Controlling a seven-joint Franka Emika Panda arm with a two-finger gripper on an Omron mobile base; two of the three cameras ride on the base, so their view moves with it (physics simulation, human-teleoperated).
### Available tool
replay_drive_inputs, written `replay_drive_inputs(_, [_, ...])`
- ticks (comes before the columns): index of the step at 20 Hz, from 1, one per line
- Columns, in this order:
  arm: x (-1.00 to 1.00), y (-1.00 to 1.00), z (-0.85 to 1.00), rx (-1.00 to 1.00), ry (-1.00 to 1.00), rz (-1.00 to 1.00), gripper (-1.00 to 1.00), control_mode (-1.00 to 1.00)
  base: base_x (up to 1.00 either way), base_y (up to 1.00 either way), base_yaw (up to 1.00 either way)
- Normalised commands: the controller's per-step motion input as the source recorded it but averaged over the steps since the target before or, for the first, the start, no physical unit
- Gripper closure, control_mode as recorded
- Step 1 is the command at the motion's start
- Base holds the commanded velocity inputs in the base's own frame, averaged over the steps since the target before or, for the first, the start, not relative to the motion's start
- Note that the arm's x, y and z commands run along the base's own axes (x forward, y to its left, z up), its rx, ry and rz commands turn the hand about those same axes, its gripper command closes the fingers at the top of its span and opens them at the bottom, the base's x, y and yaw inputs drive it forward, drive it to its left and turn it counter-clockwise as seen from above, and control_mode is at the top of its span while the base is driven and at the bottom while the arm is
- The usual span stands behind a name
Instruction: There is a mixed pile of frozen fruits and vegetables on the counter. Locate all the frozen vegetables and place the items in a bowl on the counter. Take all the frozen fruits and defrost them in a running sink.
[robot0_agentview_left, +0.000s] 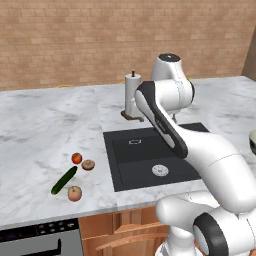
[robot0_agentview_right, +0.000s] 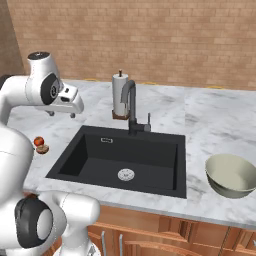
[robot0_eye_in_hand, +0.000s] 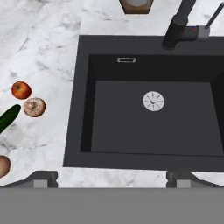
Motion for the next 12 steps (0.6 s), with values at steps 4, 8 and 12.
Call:
replay_drive_inputs(4, [0.06, 0.48, -0.11, -0.03, 0.09, 0.03, -1.0, -1.0, 0.0, 0.0, 0.0])
replay_drive_inputs(8, [0.29, 0.25, -0.17, 0.0, 0.12, 0.08, -1.0, -1.0, 0.0, 0.0, 0.0])
replay_drive_inputs(12, [0.36, 0.31, -0.34, 0.0, 0.17, 0.04, -1.0, -1.0, 0.0, 0.0, 0.0])
